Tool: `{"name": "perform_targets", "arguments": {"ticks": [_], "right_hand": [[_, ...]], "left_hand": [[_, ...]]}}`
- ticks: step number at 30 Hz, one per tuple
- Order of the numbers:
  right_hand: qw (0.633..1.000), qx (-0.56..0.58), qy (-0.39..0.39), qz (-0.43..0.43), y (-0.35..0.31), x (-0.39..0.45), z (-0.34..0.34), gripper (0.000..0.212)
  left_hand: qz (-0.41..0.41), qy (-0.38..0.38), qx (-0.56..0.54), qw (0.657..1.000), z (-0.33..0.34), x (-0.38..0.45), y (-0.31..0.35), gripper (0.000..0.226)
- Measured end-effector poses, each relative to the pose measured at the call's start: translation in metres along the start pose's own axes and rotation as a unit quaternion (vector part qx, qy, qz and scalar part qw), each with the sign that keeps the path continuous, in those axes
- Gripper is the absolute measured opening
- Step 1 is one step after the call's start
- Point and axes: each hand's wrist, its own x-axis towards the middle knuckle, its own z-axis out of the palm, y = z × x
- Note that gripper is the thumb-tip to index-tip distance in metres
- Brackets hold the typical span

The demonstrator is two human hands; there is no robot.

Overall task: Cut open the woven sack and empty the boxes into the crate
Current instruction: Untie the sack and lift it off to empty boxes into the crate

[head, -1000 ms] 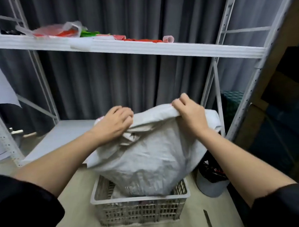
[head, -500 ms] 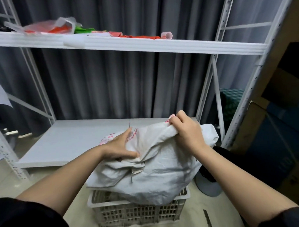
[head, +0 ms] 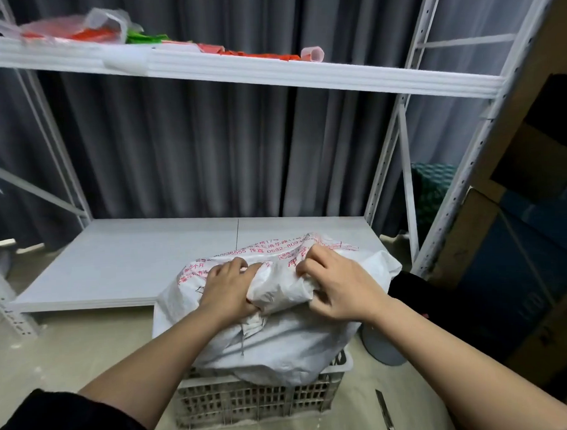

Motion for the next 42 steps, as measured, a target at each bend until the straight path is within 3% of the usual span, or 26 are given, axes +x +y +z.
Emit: {"name": "perform_targets", "arguments": {"ticks": [3, 8, 9, 12, 14, 16, 19, 22, 25, 27, 29, 33, 36, 38, 40, 41, 42], "right_hand": [[0.998, 0.004, -0.045, -0.034, 0.011, -0.013, -0.008, 0.036], [0.992, 0.048, -0.088, 0.076, 0.023, -0.012, -0.006, 0.021], [0.987, 0.060, -0.100, 0.107, 0.025, -0.010, -0.003, 0.030], [0.969, 0.064, -0.149, 0.184, 0.038, -0.007, 0.003, 0.097], [0.952, 0.044, -0.222, 0.206, 0.043, -0.006, 0.011, 0.112], [0.943, 0.019, -0.253, 0.213, 0.037, -0.005, 0.026, 0.094], [0.958, -0.048, -0.170, 0.225, 0.025, 0.000, 0.045, 0.051], [0.968, -0.033, -0.089, 0.234, 0.024, 0.006, 0.049, 0.035], [0.967, 0.035, -0.001, 0.251, 0.027, 0.013, 0.041, 0.034], [0.975, 0.038, 0.032, 0.218, 0.021, 0.022, 0.030, 0.033], [0.979, 0.045, 0.056, 0.191, 0.013, 0.034, 0.014, 0.027], [0.985, -0.017, 0.105, 0.137, 0.010, 0.063, -0.035, 0.018], [0.967, -0.070, 0.183, 0.161, 0.022, 0.093, -0.086, 0.025], [0.956, -0.056, 0.193, 0.216, 0.028, 0.103, -0.112, 0.032], [0.963, -0.077, 0.065, 0.251, 0.034, 0.101, -0.123, 0.030], [0.966, -0.116, -0.005, 0.232, 0.036, 0.099, -0.125, 0.026], [0.968, -0.147, -0.023, 0.201, 0.034, 0.098, -0.127, 0.021]], "left_hand": [[-0.015, 0.044, 0.007, 0.999, 0.008, -0.001, -0.002, 0.058], [0.015, 0.063, 0.031, 0.997, 0.014, -0.004, -0.002, 0.044], [0.033, 0.074, 0.037, 0.996, 0.013, -0.005, -0.003, 0.046], [0.036, 0.083, -0.031, 0.995, 0.004, -0.009, -0.004, 0.033], [0.006, 0.114, -0.106, 0.988, -0.005, -0.006, -0.005, 0.018], [0.007, 0.148, -0.179, 0.973, -0.017, -0.003, -0.004, 0.014], [0.011, 0.164, -0.255, 0.953, -0.031, 0.003, -0.002, 0.006], [0.021, 0.070, -0.257, 0.964, -0.036, -0.003, -0.012, 0.016], [0.020, -0.075, -0.074, 0.994, -0.036, -0.013, -0.035, 0.090], [-0.046, -0.083, -0.015, 0.995, -0.037, -0.016, -0.043, 0.101], [-0.104, -0.056, -0.011, 0.993, -0.041, -0.018, -0.042, 0.083], [-0.088, 0.067, 0.015, 0.994, -0.087, -0.007, -0.042, 0.021], [-0.085, 0.247, 0.003, 0.965, -0.147, 0.014, -0.045, 0.016], [-0.092, 0.309, -0.063, 0.944, -0.177, 0.019, -0.040, 0.024], [-0.080, 0.237, -0.049, 0.967, -0.188, 0.020, -0.035, 0.021], [-0.057, 0.159, 0.013, 0.985, -0.192, 0.021, -0.035, 0.019], [-0.046, 0.115, 0.054, 0.991, -0.196, 0.022, -0.037, 0.019]]}}
